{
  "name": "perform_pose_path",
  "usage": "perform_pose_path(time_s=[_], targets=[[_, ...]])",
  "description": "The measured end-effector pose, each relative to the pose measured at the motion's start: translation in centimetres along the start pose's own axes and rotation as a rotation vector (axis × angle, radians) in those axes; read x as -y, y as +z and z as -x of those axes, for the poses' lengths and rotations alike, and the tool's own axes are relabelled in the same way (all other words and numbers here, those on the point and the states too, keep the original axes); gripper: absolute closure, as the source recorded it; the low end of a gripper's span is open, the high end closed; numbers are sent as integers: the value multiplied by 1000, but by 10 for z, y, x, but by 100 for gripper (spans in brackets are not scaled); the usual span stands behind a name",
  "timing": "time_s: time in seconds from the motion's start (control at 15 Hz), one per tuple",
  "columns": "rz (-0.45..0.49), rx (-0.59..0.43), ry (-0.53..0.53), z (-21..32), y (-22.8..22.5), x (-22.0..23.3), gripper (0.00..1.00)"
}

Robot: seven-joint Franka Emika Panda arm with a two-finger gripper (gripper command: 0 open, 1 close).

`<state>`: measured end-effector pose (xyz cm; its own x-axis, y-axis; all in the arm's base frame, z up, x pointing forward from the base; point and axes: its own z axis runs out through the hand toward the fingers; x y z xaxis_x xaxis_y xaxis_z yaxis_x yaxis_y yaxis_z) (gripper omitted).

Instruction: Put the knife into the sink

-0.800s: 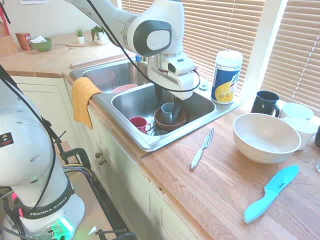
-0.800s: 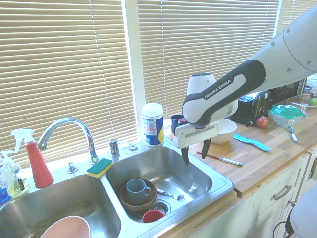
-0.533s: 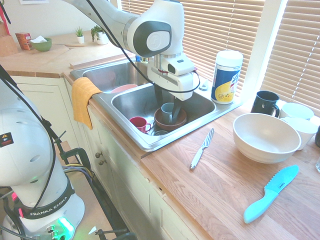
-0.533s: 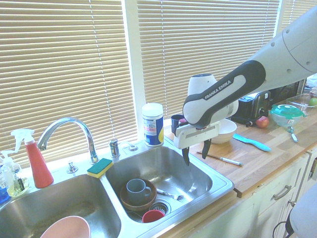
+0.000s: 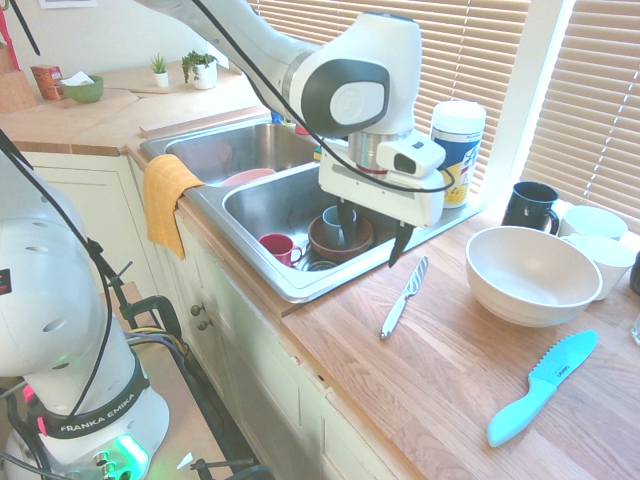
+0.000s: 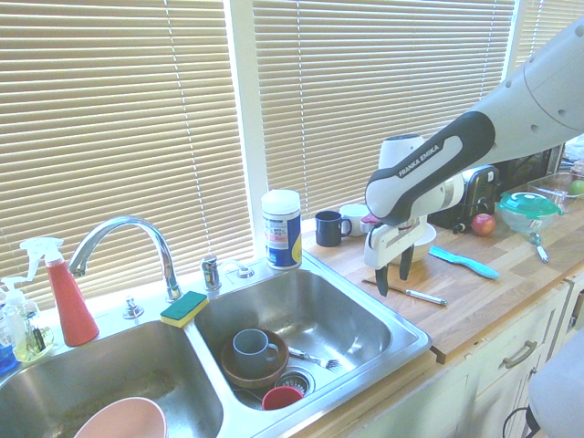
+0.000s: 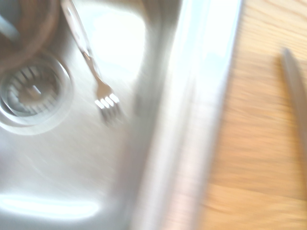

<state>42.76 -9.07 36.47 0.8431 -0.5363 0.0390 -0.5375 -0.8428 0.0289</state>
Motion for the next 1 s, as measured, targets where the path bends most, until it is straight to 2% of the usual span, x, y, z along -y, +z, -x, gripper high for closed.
perform_pose_path(time_s=[0.33,1.0], targets=[[39,9,-15,-26,25,-35,0],[58,15,4,-32,34,-59,0]])
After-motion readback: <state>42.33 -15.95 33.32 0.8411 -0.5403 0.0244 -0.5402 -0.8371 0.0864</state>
